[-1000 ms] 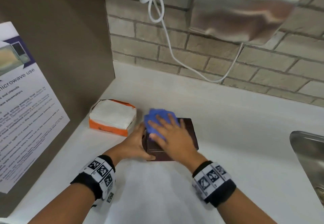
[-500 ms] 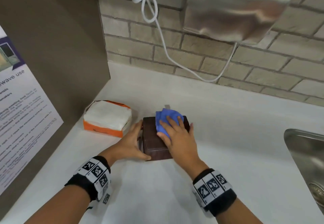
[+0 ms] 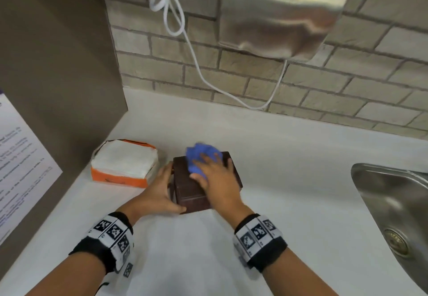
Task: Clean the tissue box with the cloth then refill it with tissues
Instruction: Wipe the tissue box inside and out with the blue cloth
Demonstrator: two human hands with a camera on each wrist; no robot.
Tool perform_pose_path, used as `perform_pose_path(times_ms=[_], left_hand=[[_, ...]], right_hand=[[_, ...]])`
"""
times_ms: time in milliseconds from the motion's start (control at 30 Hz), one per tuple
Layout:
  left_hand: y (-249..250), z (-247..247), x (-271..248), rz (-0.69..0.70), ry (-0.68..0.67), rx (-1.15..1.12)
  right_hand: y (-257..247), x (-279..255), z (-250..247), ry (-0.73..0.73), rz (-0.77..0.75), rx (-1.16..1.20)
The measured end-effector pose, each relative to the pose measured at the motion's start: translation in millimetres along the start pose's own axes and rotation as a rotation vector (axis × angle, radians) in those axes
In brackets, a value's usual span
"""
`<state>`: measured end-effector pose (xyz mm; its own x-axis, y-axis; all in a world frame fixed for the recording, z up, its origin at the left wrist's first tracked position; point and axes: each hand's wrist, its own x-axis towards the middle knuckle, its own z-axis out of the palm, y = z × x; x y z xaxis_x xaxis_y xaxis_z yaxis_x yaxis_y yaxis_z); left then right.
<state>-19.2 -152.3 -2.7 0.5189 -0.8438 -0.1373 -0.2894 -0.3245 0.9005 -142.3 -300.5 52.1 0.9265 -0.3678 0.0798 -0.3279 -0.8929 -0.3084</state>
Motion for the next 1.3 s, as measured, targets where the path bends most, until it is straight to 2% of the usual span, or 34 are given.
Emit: perform_pose_path(times_ms=[67,200,233,300,433,500,567,600,700,767,833,900,933,967,1000,1100,1200,1300], left_hand=[[5,-2,-1,-0.029,-0.029,-0.001],[7,-8,-2,-0.030,-0.100,0.029],[7,-9,-2,-0.032,-0.119,0.024],[7,-10,0,-0.035,-0.138,0.011],[8,-13,2,-0.046,-0.173,-0.008],[11,-15,2,-0.064,-0.185,-0.013],[13,-17,1,-0.080,-0.190,-0.022],[14,-18,1,-0.088,-0.194,-0.025],[15,-19,0,-0.101,-0.185,-0.035],[15,-19,0,-0.100,-0.177,-0.037],[14,-18,0,-0.101,-0.176,-0.039],[15,-16,1,-0.092,-0.182,-0.035],[16,-15,2,-0.088,-0.188,-0.033],[17,-13,2,-0.089,-0.193,-0.036],[18,-12,2,-0.092,-0.196,-0.041],[21,-11,4,-0.093,-0.184,-0.059],[22,-14,5,-0.093,-0.176,-0.056],[19,-17,6,-0.094,-0.143,-0.045]], right_hand=[[32,2,-12,0.063,0.156,0.116],[88,-15,-38,0.194,0.517,0.888],[99,-21,-44,0.224,0.587,0.998],[111,-36,-49,0.279,0.649,0.997],[121,-53,-36,0.370,0.528,0.557],[128,-55,-15,0.231,0.468,0.345],[129,-58,5,-0.053,0.392,0.086],[131,-60,16,-0.148,0.381,0.008],[135,-59,21,-0.265,0.407,-0.094],[135,-55,10,-0.310,0.327,-0.214],[123,-46,-11,-0.204,0.251,-0.187],[107,-39,-35,-0.040,0.277,-0.100],[97,-37,-48,-0.066,0.287,0.027],[86,-33,-61,-0.156,0.270,0.170],[74,-28,-71,-0.259,0.202,0.217],[51,-11,-77,-0.470,-0.008,0.056],[52,7,-67,-0.533,-0.029,0.009],[54,11,-63,-0.504,-0.051,0.059]])
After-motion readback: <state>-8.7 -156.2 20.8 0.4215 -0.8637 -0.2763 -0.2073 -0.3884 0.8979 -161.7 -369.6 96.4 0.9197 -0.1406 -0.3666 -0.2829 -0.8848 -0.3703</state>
